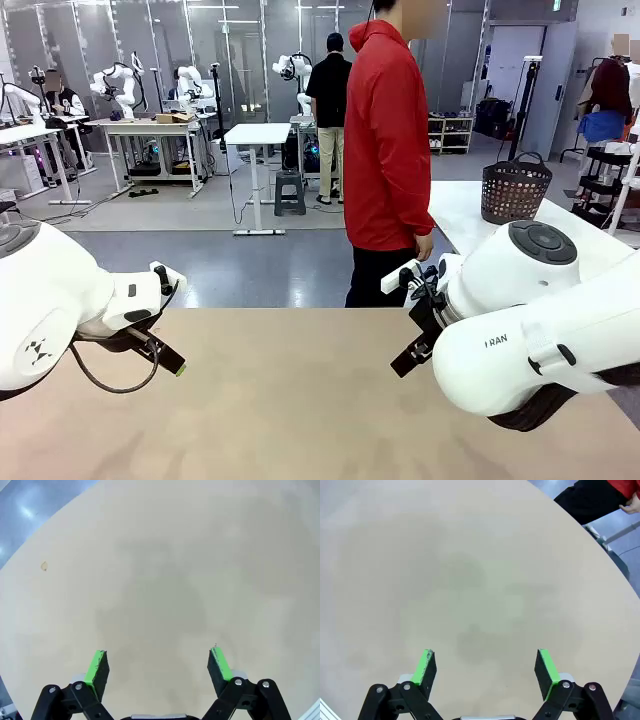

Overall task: Fold the towel.
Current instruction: Grab the top end of the 100 cm Hotel Towel extended by the human.

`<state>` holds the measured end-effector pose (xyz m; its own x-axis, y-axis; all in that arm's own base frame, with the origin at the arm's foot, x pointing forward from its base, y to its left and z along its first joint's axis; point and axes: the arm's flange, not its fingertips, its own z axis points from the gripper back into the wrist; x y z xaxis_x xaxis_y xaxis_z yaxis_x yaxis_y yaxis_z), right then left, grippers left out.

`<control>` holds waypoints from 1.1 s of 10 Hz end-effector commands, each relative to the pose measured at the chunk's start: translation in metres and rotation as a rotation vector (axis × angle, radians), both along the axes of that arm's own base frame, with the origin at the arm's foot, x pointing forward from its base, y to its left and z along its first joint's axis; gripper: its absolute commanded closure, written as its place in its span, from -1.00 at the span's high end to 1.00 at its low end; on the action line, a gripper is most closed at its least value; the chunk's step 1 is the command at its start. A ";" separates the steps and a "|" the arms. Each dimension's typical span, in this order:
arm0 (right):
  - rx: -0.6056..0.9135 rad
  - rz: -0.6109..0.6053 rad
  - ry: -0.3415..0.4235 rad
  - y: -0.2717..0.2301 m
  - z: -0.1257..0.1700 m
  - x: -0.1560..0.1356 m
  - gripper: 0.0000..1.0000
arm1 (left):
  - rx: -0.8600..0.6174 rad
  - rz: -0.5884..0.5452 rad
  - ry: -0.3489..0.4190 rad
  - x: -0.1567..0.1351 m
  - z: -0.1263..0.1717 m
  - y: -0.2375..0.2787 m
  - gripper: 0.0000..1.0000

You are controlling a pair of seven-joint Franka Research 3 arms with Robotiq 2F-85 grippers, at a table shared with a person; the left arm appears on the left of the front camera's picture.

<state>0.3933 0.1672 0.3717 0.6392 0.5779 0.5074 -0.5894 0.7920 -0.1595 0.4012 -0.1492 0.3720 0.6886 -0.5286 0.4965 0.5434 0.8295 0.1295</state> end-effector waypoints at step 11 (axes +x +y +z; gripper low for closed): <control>0.175 0.017 0.062 -0.023 0.078 0.006 1.00 | -0.130 -0.040 0.086 0.008 0.071 0.021 1.00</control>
